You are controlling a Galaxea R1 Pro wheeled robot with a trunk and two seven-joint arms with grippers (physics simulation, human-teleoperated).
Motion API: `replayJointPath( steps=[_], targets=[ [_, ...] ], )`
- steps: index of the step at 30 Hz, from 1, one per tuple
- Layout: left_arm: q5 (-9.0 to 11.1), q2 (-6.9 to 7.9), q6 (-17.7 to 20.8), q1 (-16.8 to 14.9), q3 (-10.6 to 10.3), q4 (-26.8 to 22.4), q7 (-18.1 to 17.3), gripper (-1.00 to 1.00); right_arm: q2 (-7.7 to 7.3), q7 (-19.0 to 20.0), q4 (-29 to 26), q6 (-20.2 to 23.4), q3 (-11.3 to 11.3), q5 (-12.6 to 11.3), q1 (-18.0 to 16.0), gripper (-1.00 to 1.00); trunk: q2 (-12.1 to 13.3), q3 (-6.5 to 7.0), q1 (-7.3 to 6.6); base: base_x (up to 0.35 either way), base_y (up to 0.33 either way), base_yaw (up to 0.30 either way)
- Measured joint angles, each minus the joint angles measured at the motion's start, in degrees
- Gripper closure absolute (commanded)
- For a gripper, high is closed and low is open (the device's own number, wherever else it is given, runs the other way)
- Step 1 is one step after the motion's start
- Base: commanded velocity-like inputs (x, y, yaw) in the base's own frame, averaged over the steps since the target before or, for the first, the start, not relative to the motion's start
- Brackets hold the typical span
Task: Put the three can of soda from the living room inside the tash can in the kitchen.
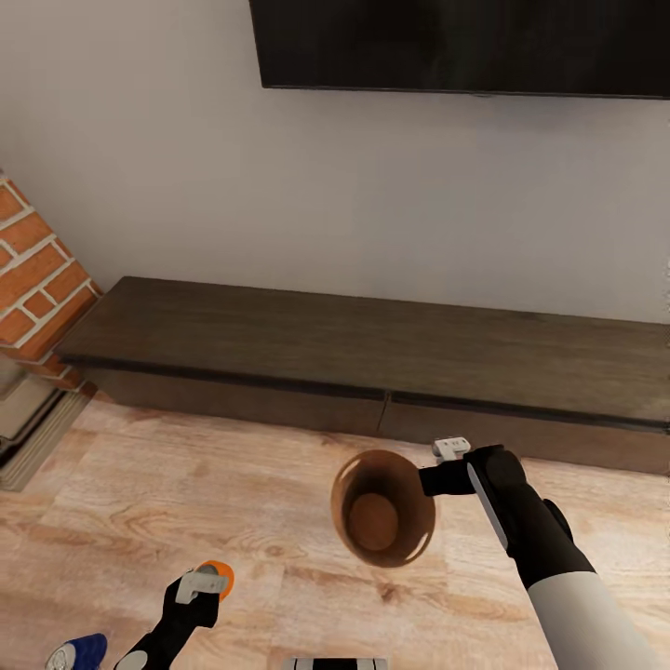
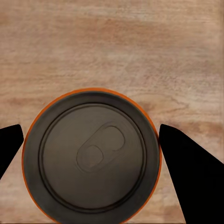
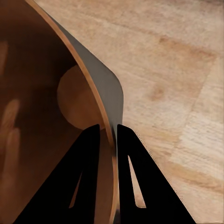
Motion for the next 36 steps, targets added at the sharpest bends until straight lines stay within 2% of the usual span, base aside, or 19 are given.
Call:
replayJointPath(
  steps=[17,36],
  targets=[
    [-0.1,0.01,-0.2,0.0,0.0,-0.1,0.0,1.0,0.0,0.0,0.0,0.0,0.0,0.1,0.0,1.0,0.0,0.0,0.0,-0.299,0.0,0.0],
    [0.2,0.19,-0.3,-0.1,0.2,-0.3,0.0,1.0,0.09,0.0,0.0,0.0,0.0,0.2,0.0,1.0,0.0,0.0,0.0,-0.022,0.0,0.0]
  ],
)
